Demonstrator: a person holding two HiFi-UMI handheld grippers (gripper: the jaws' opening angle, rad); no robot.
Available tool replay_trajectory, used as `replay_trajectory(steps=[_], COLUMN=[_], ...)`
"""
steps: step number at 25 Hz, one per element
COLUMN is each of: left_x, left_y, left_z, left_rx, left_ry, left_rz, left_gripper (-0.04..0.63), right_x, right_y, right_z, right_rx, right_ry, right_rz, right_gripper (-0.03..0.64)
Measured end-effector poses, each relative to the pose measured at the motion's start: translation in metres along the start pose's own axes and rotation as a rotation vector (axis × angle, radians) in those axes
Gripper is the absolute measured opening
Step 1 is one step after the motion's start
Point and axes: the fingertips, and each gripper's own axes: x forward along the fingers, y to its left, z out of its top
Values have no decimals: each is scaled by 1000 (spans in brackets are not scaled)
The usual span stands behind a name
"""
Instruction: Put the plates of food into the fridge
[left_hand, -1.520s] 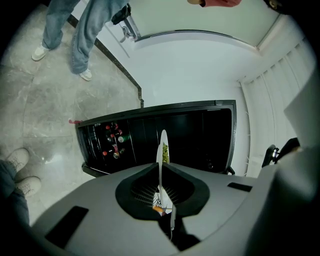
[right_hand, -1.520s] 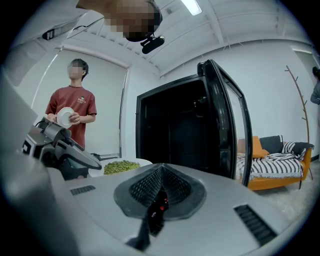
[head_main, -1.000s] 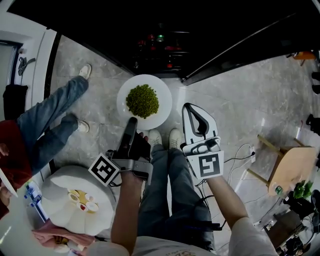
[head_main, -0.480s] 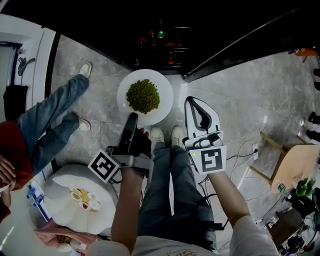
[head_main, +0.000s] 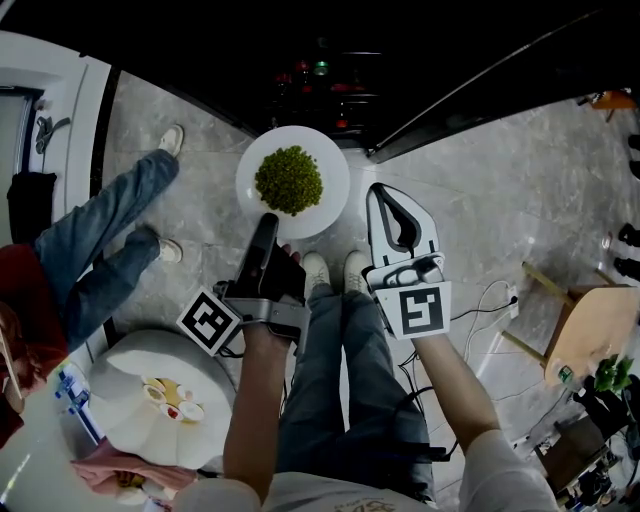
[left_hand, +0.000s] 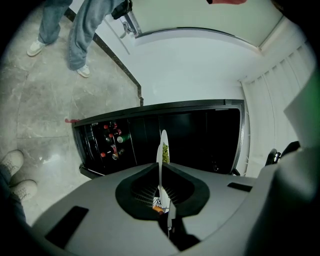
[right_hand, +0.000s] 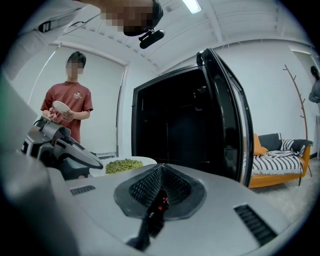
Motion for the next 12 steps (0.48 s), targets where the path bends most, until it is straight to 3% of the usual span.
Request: replay_trajectory(steps=[12], left_x=[18], left_y=[0], left_z=[7], left_rx=[5], left_ry=[8], left_rz=[-17], left_gripper=[17], right_x=[19], right_y=[-10], right_z=[1], right_rx=[9], right_ry=[-12], right_rz=[-28], right_gripper=[9])
